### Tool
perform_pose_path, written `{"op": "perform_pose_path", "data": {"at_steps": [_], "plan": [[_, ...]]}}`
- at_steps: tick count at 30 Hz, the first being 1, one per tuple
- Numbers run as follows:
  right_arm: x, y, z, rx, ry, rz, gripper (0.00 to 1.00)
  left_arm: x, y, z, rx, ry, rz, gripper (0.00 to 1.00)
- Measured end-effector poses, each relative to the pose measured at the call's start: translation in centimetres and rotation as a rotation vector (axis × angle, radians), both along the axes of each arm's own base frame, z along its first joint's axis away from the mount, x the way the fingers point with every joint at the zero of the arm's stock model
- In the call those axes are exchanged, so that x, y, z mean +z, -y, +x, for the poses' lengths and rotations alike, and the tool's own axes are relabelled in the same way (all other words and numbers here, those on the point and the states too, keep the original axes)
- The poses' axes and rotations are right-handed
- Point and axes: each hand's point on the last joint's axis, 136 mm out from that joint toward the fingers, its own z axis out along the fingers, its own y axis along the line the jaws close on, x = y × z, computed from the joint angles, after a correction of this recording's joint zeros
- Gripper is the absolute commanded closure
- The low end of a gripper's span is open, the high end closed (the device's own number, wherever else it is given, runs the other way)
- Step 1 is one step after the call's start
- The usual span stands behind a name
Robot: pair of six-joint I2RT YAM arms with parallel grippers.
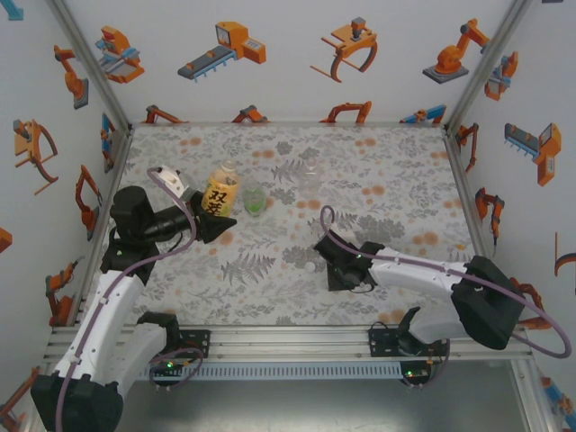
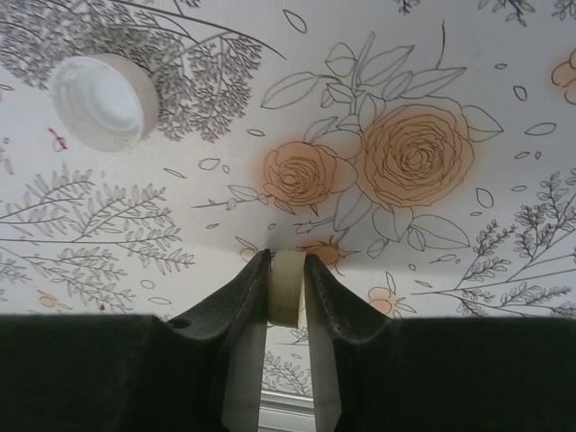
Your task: Screw on the bottle caps
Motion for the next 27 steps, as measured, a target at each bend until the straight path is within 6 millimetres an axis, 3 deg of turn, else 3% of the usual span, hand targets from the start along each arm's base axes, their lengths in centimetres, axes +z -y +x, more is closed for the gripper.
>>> {"op": "perform_pose_path", "data": {"at_steps": [6,13,20,27], "plan": [[0.7,-0.6,0.7,-0.043,0.037,0.144,0.76,0.0,0.0,0.0,0.000,0.000,0.000,1.00],[0.4,1.0,0.9,-0.129,0.037,0.219,0.75,0.0,0.0,0.0,0.000,0.000,0.000,1.00],[0.2,3.3,-0.2,-0.172,0.054,0.212,0.65,-0.1,0.0,0.1,-0.002,-0.005,0.001,1.00],[0.4,5.2,-0.5,-0.233,0.077,0.194,0.60,-0.3,0.2,0.1,-0.007,-0.013,0.003,1.00]]}}
